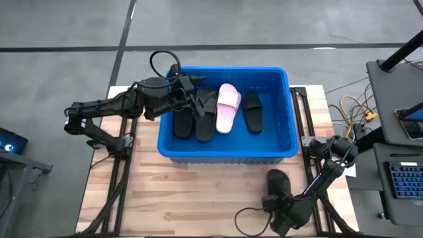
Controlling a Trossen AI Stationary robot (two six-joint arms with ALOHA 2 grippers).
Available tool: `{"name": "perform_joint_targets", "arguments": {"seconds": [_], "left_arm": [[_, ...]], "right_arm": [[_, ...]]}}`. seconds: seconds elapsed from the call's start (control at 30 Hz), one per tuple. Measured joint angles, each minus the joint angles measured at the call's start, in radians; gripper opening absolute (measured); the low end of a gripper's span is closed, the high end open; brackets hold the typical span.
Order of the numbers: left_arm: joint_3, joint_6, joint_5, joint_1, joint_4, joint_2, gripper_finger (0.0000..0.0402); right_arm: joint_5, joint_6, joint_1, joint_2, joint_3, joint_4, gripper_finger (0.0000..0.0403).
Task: Pick and place slides into bin
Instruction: Put the black slides into the blue bin
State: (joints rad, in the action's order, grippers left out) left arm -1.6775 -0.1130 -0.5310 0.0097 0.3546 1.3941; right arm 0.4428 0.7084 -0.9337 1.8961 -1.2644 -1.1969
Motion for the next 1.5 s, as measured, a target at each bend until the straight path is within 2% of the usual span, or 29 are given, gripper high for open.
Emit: {"name": "perform_joint_targets", "arguments": {"seconds": [0.13, 0.2, 0.37, 0.53, 0.77, 0.97, 1.07, 1.23, 1.43, 1.5], "left_arm": [[0.0, 0.001, 0.0, 0.0, -0.001, 0.0, 0.0251], [0.0, 0.001, 0.0, 0.0, -0.002, 0.0, 0.0251], [0.0, 0.001, 0.0, 0.0, -0.003, 0.0, 0.0251], [0.0, 0.001, 0.0, 0.0, -0.002, 0.0, 0.0251], [0.0, 0.001, 0.0, 0.0, -0.003, 0.0, 0.0251], [0.0, 0.001, 0.0, 0.0, -0.004, 0.0, 0.0251], [0.0, 0.002, 0.0, 0.0, -0.006, 0.0, 0.0251], [0.0, 0.002, 0.0, 0.0, -0.006, 0.0, 0.0251], [0.0, 0.002, 0.0, 0.0, -0.009, 0.0, 0.0251], [0.0, 0.002, 0.0, 0.0, -0.01, 0.0, 0.0251]], "right_arm": [[0.012, 0.0, 0.0, -0.002, 0.027, -0.007, 0.0047], [0.017, -0.008, 0.0, -0.002, 0.034, -0.007, 0.0022], [0.014, -0.003, 0.0, -0.004, 0.025, -0.018, 0.0012], [0.003, 0.045, -0.003, -0.03, -0.048, -0.113, 0.001], [0.029, 0.052, -0.001, -0.147, -0.187, -0.22, 0.001], [0.045, 0.086, 0.004, -0.288, -0.336, -0.212, 0.0009], [0.127, 0.117, 0.007, -0.366, -0.402, -0.208, 0.0009], [0.385, 0.099, 0.006, -0.492, -0.47, -0.207, 0.0009], [0.618, -0.023, 0.054, -0.633, -0.458, -0.208, 0.0009], [0.659, -0.044, 0.089, -0.684, -0.438, -0.208, 0.0009]]}}
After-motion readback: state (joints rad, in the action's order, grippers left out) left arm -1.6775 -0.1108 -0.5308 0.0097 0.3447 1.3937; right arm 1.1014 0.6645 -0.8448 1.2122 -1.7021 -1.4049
